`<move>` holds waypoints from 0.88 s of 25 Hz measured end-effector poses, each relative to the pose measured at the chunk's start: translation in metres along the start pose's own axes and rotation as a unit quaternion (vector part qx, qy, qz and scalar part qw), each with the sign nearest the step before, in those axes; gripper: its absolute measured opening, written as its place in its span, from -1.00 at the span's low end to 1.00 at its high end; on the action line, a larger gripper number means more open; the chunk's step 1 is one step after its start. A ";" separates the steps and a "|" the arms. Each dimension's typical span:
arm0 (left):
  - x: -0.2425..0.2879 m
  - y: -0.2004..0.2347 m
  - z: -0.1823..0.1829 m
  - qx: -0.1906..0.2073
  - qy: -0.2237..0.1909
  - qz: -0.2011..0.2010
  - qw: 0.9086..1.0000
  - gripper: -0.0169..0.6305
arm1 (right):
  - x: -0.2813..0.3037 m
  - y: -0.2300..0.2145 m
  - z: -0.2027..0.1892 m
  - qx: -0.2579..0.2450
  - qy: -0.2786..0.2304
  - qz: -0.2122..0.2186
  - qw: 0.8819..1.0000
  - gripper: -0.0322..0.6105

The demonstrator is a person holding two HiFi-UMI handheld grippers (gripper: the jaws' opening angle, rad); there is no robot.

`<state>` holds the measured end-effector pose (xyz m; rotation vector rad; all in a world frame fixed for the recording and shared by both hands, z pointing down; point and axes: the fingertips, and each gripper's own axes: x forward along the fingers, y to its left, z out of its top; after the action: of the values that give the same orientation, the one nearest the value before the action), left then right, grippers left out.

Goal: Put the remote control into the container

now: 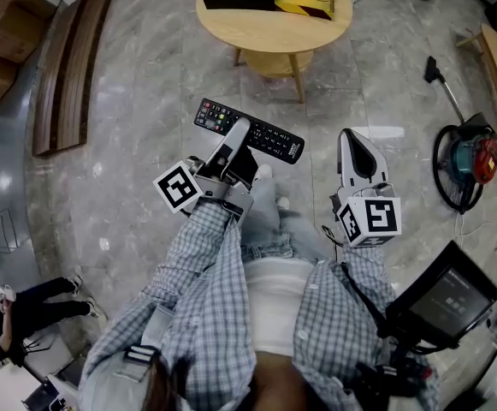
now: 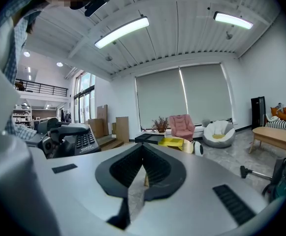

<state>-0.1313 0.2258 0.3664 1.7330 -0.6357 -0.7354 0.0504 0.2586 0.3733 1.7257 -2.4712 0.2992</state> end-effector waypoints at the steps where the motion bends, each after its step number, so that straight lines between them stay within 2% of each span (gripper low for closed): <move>1: 0.000 0.000 0.000 0.000 0.000 -0.001 1.000 -0.63 | 0.000 0.000 0.000 0.000 -0.001 0.000 1.000 -0.88; 9: 0.004 -0.004 0.003 0.004 0.001 -0.007 1.000 -0.63 | 0.000 -0.002 0.004 0.001 -0.002 -0.007 1.000 -0.88; 15: 0.042 0.004 0.001 0.000 0.003 -0.004 1.000 -0.63 | 0.017 -0.032 0.007 -0.001 -0.004 -0.004 1.000 -0.88; 22: 0.070 0.012 0.022 -0.007 0.027 -0.011 1.000 -0.63 | 0.054 -0.039 0.023 0.002 0.002 -0.015 1.000 -0.88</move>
<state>-0.1013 0.1578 0.3619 1.7434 -0.5755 -0.7042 0.0683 0.1912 0.3660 1.7598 -2.4417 0.3041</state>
